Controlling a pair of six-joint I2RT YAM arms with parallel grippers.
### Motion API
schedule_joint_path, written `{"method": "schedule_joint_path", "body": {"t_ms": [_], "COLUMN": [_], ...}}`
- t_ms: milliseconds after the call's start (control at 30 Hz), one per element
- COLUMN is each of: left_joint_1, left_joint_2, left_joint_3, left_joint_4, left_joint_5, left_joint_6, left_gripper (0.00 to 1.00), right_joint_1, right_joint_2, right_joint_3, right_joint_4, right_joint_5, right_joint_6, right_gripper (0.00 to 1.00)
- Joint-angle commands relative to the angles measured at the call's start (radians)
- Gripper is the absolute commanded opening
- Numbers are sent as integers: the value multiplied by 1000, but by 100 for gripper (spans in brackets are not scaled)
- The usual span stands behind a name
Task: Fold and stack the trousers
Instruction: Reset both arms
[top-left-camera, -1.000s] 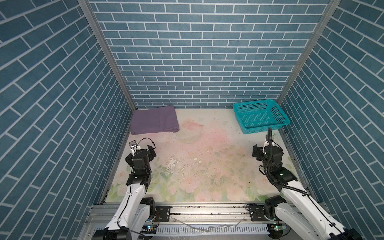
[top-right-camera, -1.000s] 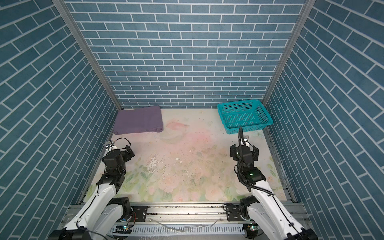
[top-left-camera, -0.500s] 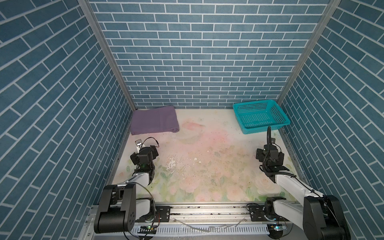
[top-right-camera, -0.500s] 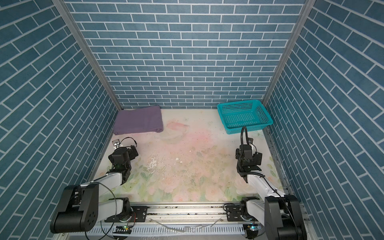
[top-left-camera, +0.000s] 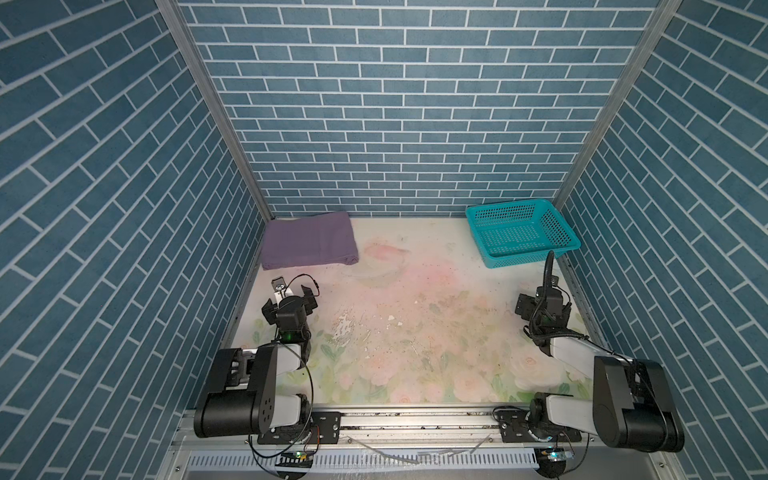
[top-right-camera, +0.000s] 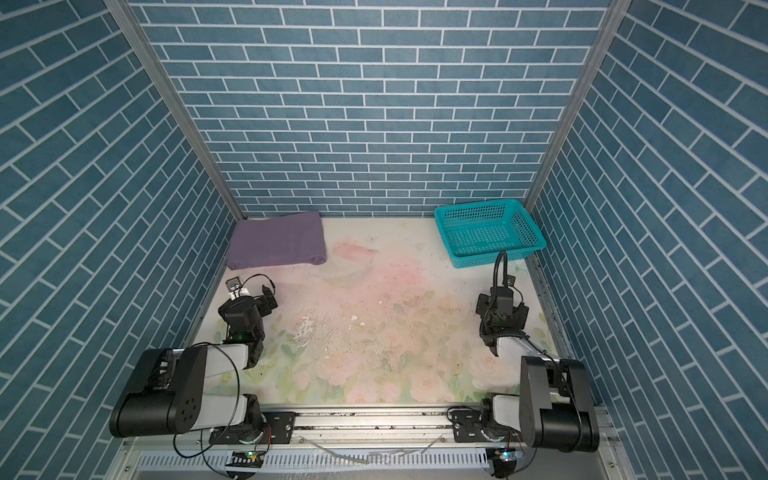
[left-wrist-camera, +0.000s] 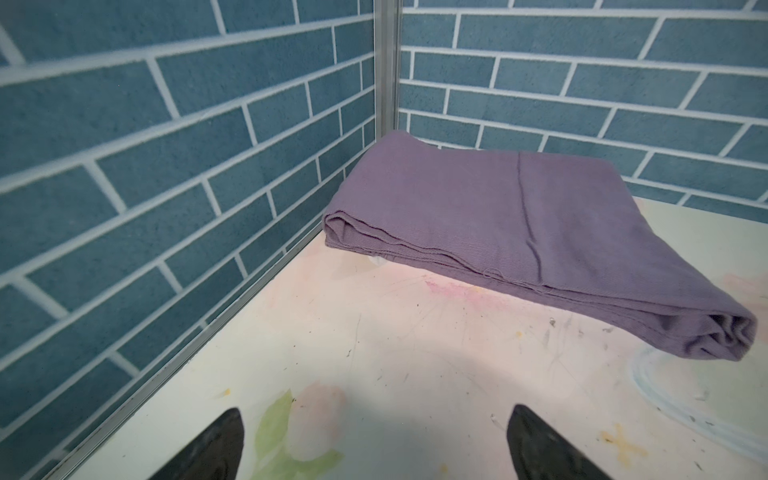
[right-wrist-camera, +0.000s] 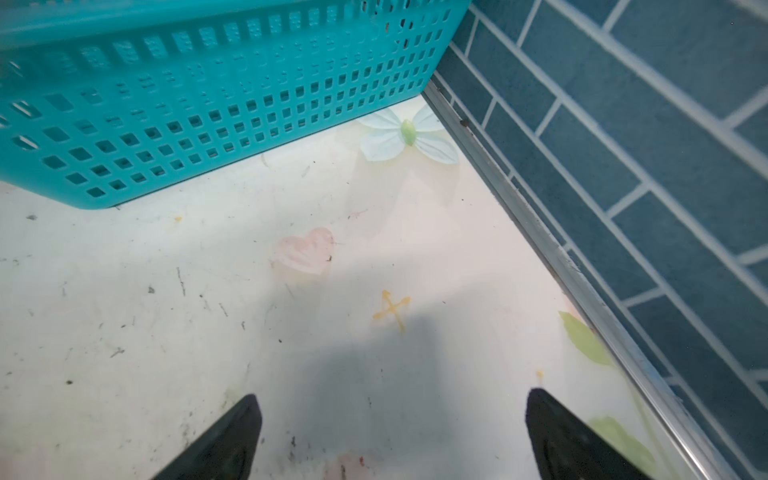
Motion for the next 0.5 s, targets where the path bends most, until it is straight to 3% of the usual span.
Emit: {"method": "schedule_joint_path", "body": {"t_ms": [0, 33, 100, 200, 300, 467], "left_joint_1": [-1, -2, -7, -7, -8, -17], "left_joint_2": [43, 92, 198, 140, 142, 148], "left_joint_3": [-18, -34, -40, 5, 99, 132], "left_joint_4": [155, 235, 375, 197, 28, -19], "left_joint_5": [163, 253, 325, 243, 308, 325], "left_joint_6": [85, 122, 154, 121, 149, 165], "left_gripper": [99, 99, 99, 99, 99, 99], "right_joint_1": [-14, -18, -25, -46, -58, -59], "right_joint_2": [34, 46, 44, 21, 40, 95], "right_joint_3": [8, 21, 20, -12, 11, 94], "right_joint_4": [223, 216, 217, 257, 233, 126], "right_joint_5": [-94, -96, -128, -286, -379, -501], "right_joint_6": [8, 10, 8, -20, -40, -53], "right_gripper": [99, 99, 99, 99, 99, 99]}}
